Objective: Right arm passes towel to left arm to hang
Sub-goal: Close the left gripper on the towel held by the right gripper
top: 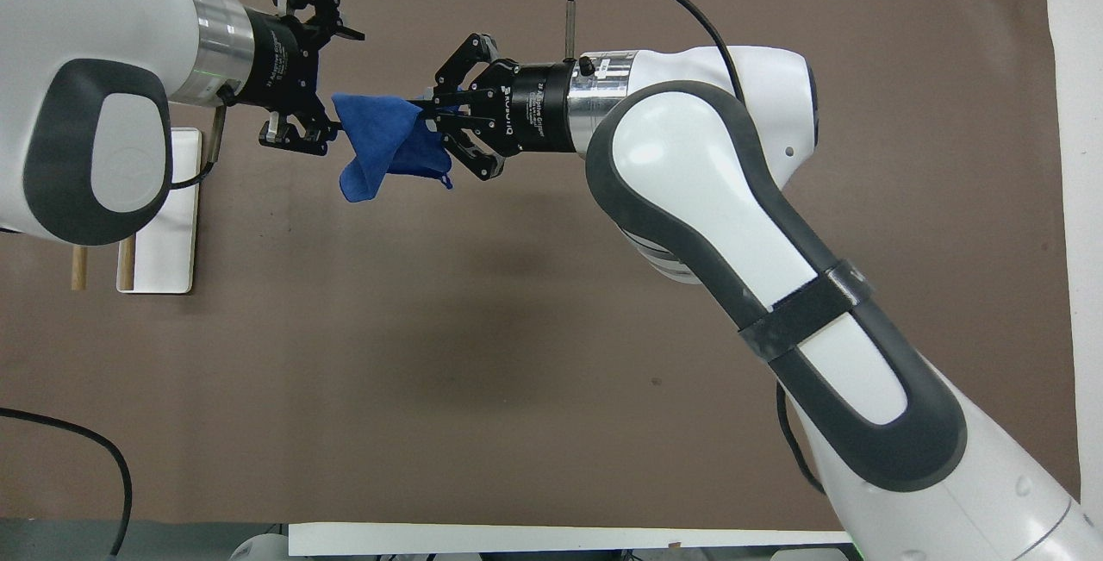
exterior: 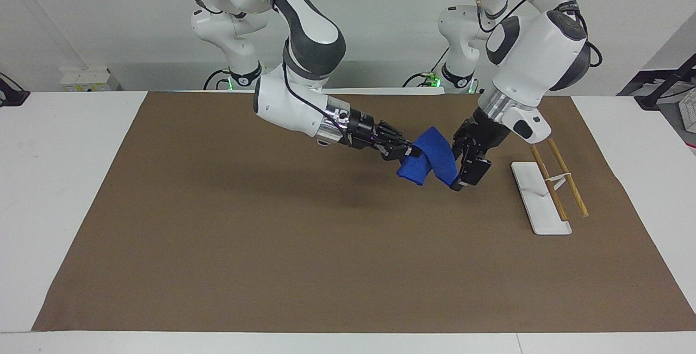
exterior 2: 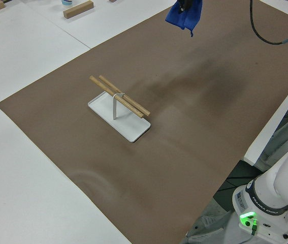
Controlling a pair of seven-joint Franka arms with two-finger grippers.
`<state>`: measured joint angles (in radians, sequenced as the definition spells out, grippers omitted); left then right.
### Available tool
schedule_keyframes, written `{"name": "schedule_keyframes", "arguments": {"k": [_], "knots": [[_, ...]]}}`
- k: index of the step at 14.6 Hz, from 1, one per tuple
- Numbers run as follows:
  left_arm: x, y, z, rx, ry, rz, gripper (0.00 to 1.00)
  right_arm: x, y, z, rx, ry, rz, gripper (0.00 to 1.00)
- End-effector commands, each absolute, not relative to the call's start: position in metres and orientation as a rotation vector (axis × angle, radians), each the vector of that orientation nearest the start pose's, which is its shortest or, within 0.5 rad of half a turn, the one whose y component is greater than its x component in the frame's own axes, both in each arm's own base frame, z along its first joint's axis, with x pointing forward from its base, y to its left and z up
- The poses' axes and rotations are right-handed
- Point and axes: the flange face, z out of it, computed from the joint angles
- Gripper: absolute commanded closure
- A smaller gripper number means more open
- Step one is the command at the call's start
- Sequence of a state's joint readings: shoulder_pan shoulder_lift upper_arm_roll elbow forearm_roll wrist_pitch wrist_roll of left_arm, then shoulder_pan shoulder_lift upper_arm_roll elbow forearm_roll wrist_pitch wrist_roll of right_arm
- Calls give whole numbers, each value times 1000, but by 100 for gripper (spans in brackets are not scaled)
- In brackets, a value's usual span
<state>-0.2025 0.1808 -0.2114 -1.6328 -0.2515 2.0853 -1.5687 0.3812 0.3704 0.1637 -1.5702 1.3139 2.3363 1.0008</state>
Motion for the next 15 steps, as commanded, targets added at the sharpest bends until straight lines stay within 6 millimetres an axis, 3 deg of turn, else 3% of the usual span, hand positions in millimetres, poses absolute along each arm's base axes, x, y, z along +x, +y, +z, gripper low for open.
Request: {"name": "schedule_keyframes", "arguments": {"k": [1, 4, 5, 9, 13, 14, 15], "knots": [[582, -263, 526, -2813, -2038, 190, 6, 599, 357, 489, -1606, 1201, 629, 100], [581, -262, 522, -2806, -2027, 198, 12, 600, 356, 490, -1604, 1200, 627, 100], [580, -263, 522, -2807, -2024, 199, 18, 600, 356, 490, -1604, 1200, 627, 100], [579, -265, 523, -2813, -2021, 204, 62, 600, 356, 489, -1608, 1201, 625, 100], [578, -268, 524, -2813, -2019, 220, 94, 601, 355, 491, -1606, 1198, 621, 99], [578, -268, 525, -2814, -2018, 216, 100, 601, 355, 491, -1607, 1197, 623, 99], [579, -268, 526, -2817, -2017, 215, 100, 602, 355, 491, -1606, 1198, 621, 98]]}}
